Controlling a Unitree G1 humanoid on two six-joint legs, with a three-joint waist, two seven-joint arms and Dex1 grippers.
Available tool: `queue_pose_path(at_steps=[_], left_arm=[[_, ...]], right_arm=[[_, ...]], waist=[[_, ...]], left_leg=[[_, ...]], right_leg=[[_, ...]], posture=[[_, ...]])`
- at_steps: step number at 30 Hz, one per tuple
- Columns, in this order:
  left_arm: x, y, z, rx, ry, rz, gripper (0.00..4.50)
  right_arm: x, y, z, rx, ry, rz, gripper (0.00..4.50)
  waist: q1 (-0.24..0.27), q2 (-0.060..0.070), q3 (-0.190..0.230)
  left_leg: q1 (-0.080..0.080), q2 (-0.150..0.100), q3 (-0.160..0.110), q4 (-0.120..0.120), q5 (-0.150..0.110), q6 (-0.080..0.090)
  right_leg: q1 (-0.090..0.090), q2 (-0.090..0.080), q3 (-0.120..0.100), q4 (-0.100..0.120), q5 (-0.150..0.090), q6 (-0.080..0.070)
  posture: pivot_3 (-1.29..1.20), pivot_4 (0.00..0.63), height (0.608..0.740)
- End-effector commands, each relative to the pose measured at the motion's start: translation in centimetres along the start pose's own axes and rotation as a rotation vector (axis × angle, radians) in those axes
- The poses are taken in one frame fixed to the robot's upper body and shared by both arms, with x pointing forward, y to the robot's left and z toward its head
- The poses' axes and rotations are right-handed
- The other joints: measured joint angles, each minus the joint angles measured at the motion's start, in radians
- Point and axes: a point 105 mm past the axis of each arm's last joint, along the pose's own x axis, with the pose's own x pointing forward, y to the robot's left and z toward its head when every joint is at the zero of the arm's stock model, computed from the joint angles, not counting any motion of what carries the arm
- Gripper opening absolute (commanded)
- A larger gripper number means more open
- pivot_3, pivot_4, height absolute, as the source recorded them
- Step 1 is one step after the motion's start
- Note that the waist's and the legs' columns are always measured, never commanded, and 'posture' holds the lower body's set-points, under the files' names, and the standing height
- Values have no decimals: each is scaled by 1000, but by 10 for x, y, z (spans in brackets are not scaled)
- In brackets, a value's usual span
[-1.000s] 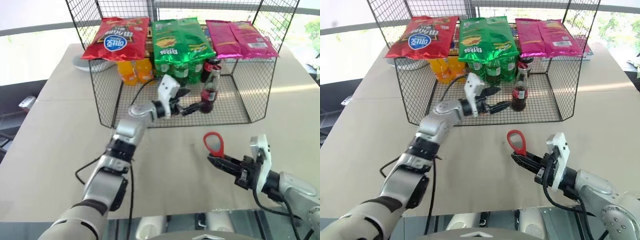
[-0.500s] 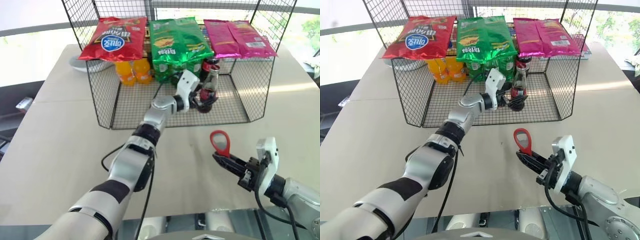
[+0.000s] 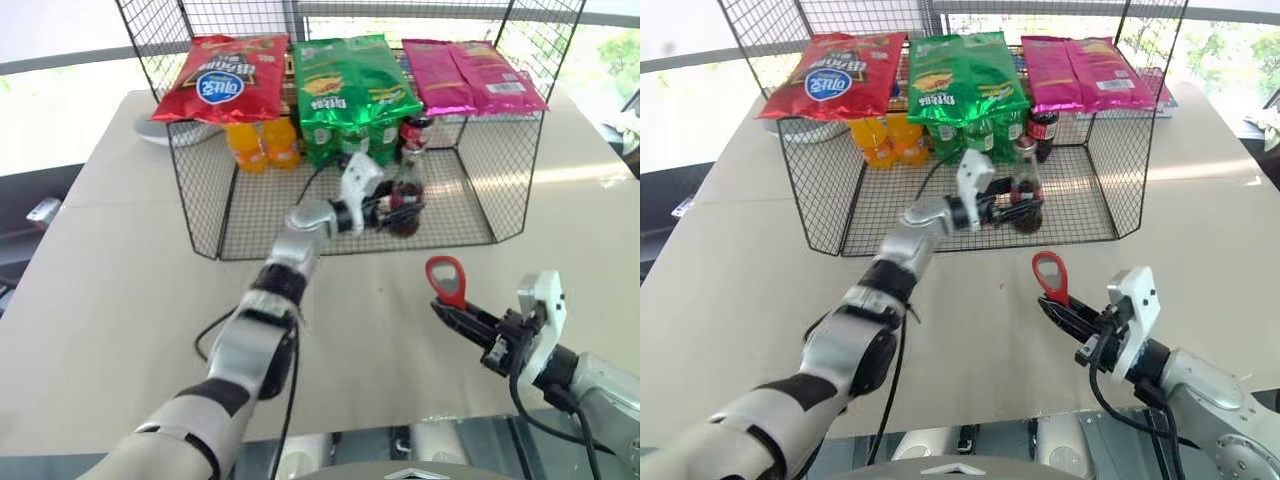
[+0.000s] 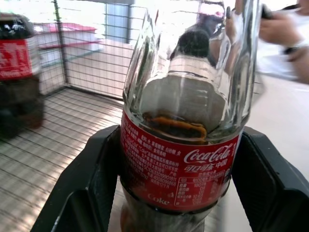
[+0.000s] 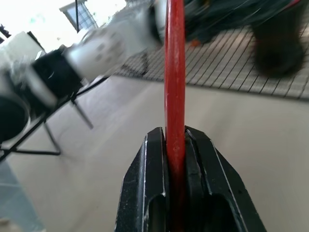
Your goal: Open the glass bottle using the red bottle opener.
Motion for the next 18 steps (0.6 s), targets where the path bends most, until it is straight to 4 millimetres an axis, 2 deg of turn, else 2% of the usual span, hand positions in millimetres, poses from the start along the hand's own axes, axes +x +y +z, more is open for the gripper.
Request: queue_pose_path(at_steps=[1,6,9,15,16,18], left_arm=[[-28,-41,40,99,-39,-120,2701],[-64,-47,19,88,58,-1,2701],[-72,-53,4,71,74,21,2701],[-74,-55,-23,43,106,31,2701],[-74,-56,-24,42,105,28,3762],[-74,-55,-23,42,99,29,4433]], right_arm=[[0,0,9,-56,-34,14,0],[7,-6,11,-78,-33,37,0],[12,-9,11,-90,-29,56,0],[17,-16,15,-127,-22,74,0],[18,-17,15,-134,-19,76,0],[19,-17,15,-146,-18,80,0]], waist=[[-3,1,0],[27,2,-1],[29,2,-1],[30,2,-2],[30,3,-2],[28,3,-2]], left_leg=[[0,0,0,0,0,0],[1,-1,-1,5,0,0],[1,-1,-1,6,0,1],[2,0,0,6,0,1],[2,0,0,6,0,1],[1,0,0,6,0,1]], right_leg=[[-1,-1,2,0,0,0],[3,-3,1,-1,2,0],[4,0,2,-2,4,0],[3,3,2,-1,5,-1],[3,3,2,-1,5,-1],[3,3,3,-1,5,-1]], posture=[[0,150,740],[0,150,740],[0,150,740],[0,150,740],[0,150,740],[0,150,740]])
